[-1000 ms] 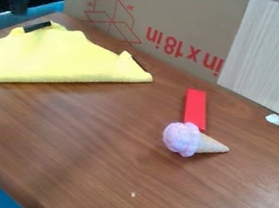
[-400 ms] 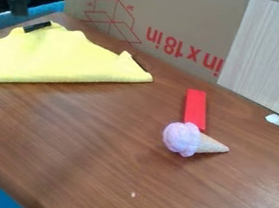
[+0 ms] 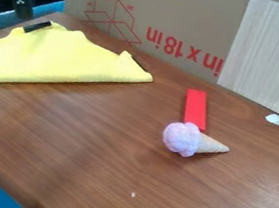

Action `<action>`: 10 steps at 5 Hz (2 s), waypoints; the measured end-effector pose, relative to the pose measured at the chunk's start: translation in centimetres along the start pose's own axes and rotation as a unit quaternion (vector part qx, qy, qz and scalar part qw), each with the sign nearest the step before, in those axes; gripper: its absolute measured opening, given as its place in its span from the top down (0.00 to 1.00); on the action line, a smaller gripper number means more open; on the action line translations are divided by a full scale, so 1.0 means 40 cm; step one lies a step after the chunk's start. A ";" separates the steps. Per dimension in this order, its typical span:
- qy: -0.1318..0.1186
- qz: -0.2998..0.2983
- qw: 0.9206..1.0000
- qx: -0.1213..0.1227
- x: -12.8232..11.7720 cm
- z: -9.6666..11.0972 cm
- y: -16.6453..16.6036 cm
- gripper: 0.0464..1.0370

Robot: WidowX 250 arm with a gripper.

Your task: Unfold the cloth from top left to bottom right

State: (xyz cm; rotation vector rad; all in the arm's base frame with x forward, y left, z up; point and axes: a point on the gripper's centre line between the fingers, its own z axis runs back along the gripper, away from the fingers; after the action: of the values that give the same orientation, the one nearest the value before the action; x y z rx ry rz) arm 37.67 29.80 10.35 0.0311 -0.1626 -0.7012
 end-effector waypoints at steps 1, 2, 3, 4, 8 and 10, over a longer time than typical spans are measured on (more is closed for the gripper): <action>0.010 -0.003 1.000 -0.006 0.014 -0.034 -0.012 0.04; 0.019 -0.010 1.000 -0.015 0.029 -0.074 -0.028 0.04; 0.023 -0.008 1.000 -0.008 0.038 -0.084 -0.027 0.08; 0.029 -0.004 1.000 0.000 0.047 -0.086 -0.024 0.36; 0.038 0.000 0.999 0.001 0.044 -0.093 -0.026 0.97; -0.005 0.002 1.000 0.003 0.046 -0.008 -0.037 0.97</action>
State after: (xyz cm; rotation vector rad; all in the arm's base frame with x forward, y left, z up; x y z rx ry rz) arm 38.15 27.49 10.14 0.0331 -0.1737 -0.6962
